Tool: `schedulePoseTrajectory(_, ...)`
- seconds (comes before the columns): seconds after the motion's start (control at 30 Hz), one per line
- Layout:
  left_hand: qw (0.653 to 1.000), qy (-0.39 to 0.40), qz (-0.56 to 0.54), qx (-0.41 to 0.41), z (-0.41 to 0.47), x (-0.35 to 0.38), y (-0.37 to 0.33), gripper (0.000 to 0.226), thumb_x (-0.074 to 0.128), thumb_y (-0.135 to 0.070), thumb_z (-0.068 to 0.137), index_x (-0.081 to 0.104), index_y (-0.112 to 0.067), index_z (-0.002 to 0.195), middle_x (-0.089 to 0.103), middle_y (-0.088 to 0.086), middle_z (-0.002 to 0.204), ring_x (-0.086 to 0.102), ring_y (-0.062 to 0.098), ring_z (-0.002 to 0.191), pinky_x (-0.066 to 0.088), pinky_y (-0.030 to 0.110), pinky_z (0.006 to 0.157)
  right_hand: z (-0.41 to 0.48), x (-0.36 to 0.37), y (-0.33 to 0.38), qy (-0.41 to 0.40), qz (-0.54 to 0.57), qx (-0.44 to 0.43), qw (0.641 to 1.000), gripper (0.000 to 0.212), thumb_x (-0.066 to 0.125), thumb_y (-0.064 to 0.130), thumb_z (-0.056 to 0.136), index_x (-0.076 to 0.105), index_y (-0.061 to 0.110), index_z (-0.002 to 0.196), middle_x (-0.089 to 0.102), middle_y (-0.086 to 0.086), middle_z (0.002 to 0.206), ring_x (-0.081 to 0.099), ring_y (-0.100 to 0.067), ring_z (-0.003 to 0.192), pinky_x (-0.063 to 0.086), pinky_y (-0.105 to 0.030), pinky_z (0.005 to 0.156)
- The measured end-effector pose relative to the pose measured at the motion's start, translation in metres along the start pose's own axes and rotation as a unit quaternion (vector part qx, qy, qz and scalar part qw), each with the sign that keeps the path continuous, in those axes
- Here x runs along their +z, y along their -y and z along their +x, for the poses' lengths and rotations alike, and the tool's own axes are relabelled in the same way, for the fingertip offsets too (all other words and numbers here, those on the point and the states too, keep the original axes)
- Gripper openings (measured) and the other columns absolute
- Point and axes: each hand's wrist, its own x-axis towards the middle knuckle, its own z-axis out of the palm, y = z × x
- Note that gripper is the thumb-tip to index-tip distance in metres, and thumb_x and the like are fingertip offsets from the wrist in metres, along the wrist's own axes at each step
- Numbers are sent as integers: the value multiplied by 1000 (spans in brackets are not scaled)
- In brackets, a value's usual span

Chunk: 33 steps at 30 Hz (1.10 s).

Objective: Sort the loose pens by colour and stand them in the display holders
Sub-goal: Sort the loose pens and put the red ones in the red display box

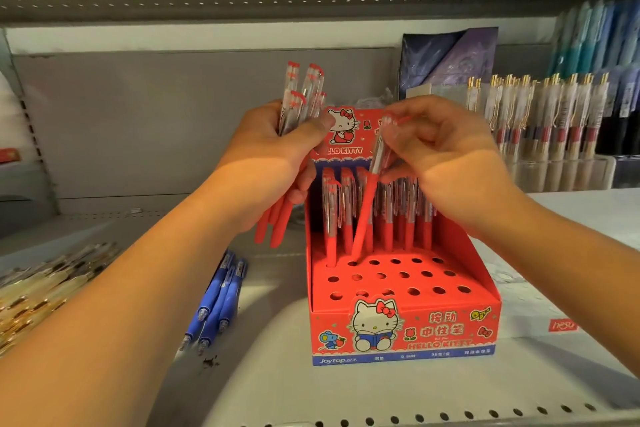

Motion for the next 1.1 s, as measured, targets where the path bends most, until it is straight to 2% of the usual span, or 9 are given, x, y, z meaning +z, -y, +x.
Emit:
schedulePoseTrajectory(0.13, 1000, 13, 5, 7, -2, 1, -2, 43, 64, -35, 89, 59, 4, 108, 57, 20, 68, 43, 24, 42, 38, 27, 39, -3, 1, -5, 41, -29, -29, 998, 25, 59, -5, 92, 61, 20, 95, 63, 3, 63, 62, -12, 53, 58, -31, 50)
schedulePoseTrajectory(0.23, 999, 26, 19, 3, -3, 3, -2, 27, 58, -24, 99, 58, 3, 101, 61, 0, 54, 44, 15, 36, 38, 23, 37, -3, 1, -7, 52, -28, -26, 998, 26, 60, -3, 91, 61, 23, 93, 63, 0, 66, 63, -11, 57, 59, -31, 49)
schedulePoseTrajectory(0.3, 999, 33, 22, 3, -5, 6, -3, 19, 56, -19, 100, 58, -1, 103, 66, 0, 61, 44, 15, 36, 38, 23, 37, -4, 1, -6, 53, -19, -19, 998, 26, 61, -2, 91, 62, 23, 93, 63, 2, 65, 63, -12, 57, 59, -33, 49)
schedulePoseTrajectory(0.43, 999, 36, 16, 14, -6, 6, -5, 3, 57, -14, 99, 56, -11, 101, 71, 5, 71, 45, 17, 37, 38, 25, 36, -6, 2, -4, 75, -21, -22, 997, 27, 62, -2, 91, 63, 25, 92, 63, -11, 73, 63, -17, 59, 59, -34, 49)
schedulePoseTrajectory(0.63, 999, 34, -29, 5, -6, 6, -5, 7, 58, -16, 99, 52, -11, 97, 71, 7, 76, 44, 17, 38, 38, 23, 38, -9, 2, -5, 88, -40, -17, 995, 23, 65, -1, 89, 64, 22, 93, 67, -12, 69, 67, -24, 60, 59, -36, 48)
schedulePoseTrajectory(0.83, 998, 37, -41, -2, -5, 5, -5, 13, 64, -22, 95, 60, -10, 92, 67, 12, 66, 49, 19, 36, 42, 24, 38, -14, 4, -16, 184, -136, 65, 971, 14, 70, 7, 87, 67, 20, 91, 72, -12, 78, 73, -23, 65, 60, -38, 52)
schedulePoseTrajectory(0.9, 998, 41, -37, -7, -6, 6, -5, 14, 65, -24, 94, 62, -13, 87, 64, 15, 60, 51, 22, 35, 45, 26, 39, -13, 2, -17, 181, -146, 68, 970, 13, 72, 9, 86, 68, 20, 91, 73, -11, 77, 73, -21, 65, 59, -34, 50)
schedulePoseTrajectory(1.03, 998, 54, -43, -7, -8, 7, -7, 11, 65, -19, 93, 62, -12, 85, 66, 3, 60, 56, 18, 39, 48, 25, 39, -10, -1, -12, 163, -190, 35, 968, 9, 74, 19, 85, 73, 22, 94, 73, -3, 79, 72, -22, 71, 56, -27, 54)
schedulePoseTrajectory(1.1, 997, 64, -46, -12, -9, 8, -7, 10, 66, -18, 93, 63, -12, 85, 67, 3, 62, 57, 18, 40, 49, 26, 39, -9, 0, -8, 130, -182, 14, 975, 11, 71, 20, 86, 72, 23, 97, 73, -1, 85, 70, -26, 75, 56, -34, 57)
